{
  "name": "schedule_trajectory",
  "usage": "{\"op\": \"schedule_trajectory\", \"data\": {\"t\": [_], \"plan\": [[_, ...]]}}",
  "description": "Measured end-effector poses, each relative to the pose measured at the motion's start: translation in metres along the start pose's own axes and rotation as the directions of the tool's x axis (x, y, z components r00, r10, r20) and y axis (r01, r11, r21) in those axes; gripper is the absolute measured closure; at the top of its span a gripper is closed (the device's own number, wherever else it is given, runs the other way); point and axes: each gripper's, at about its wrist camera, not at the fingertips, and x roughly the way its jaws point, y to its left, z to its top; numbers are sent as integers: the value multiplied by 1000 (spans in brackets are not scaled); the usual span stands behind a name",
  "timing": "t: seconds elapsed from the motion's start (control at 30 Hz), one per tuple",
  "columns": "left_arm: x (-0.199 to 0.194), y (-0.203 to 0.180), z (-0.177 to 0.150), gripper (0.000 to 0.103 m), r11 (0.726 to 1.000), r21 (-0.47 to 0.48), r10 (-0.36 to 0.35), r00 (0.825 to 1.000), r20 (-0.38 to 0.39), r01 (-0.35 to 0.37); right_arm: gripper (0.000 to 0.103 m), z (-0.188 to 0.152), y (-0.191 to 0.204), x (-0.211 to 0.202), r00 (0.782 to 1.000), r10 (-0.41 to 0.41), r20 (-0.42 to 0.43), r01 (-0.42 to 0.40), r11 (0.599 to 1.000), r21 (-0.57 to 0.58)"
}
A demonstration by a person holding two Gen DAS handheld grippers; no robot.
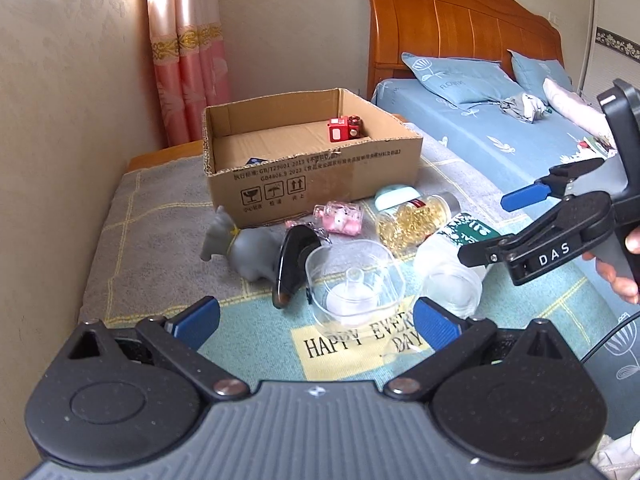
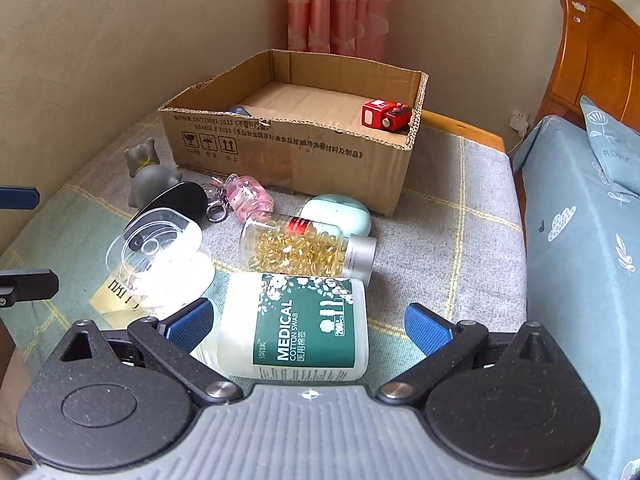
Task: Organize rigid objects
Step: 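Grasp the clear plastic jar with the left tool while the right grasps the white MEDICAL bottle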
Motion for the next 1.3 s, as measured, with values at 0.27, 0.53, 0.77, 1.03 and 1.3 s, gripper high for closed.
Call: {"op": "schedule_trajectory", "data": {"t": [0.27,0.53,0.77,1.03,1.3], "plan": [[8,-11,-8,1,995,33,-97,995,-27,98,0,2,1,-5,998,-50,34,51,998,-26],[12,-26,-20,1,989,86,-117,991,-60,122,0,-12,22,2,1000,11,-22,-12,998,-56],[16,-15,-37,1,992,79,-86,992,-97,94,0,-17,48,-2,1000,22,7,-22,1000,-4],[24,18,-50,1,1000,25,-1,992,-129,5,0,-20,49,-7,999,7,34,-10,997,74],[33,55,-49,1,993,-86,73,988,-137,-85,0,-25,33,-2,998,-59,32,56,995,84]]}}
